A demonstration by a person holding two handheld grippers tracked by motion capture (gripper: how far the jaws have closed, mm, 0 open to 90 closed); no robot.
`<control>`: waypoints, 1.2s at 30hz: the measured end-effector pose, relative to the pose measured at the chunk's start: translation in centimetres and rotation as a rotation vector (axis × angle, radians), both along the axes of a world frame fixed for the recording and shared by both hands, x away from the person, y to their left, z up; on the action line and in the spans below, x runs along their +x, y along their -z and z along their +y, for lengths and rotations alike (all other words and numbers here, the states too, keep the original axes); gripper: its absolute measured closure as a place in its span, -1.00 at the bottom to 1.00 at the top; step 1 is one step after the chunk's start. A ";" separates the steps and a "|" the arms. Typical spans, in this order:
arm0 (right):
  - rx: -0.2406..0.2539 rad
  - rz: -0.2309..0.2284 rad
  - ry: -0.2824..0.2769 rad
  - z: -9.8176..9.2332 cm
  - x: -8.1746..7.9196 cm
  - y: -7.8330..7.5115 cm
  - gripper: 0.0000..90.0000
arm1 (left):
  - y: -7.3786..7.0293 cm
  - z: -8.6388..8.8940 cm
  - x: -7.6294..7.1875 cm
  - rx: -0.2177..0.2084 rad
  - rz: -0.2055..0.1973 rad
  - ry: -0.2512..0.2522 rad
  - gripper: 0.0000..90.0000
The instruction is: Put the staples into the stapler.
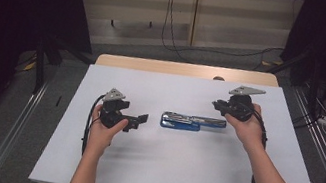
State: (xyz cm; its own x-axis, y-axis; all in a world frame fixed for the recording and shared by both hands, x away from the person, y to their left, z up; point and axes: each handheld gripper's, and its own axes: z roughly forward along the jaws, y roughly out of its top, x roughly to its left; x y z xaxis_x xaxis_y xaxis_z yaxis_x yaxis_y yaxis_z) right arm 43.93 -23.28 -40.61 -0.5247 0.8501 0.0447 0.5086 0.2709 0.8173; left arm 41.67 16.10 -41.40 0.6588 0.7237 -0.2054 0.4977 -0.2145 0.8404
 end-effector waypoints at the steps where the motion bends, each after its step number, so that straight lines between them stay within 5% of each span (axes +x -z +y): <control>1: -0.002 -0.001 -0.006 0.1 0.0 0.0 0.77 | 0.0 0.1 0.0 -0.001 -0.001 0.002 -0.89; 36: 0.001 -0.014 -0.131 3.0 0.1 -0.9 0.77 | 0.0 0.4 -0.4 0.040 -0.010 0.017 -0.89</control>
State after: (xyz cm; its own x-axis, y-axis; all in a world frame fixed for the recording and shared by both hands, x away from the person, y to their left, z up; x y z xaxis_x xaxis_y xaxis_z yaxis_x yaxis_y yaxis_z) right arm 44.07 -20.30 -39.72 -0.6317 0.7743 0.0375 0.4577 0.3336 0.8241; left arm 41.23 16.51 -41.42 0.6727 0.7202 -0.1694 0.4850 -0.2564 0.8361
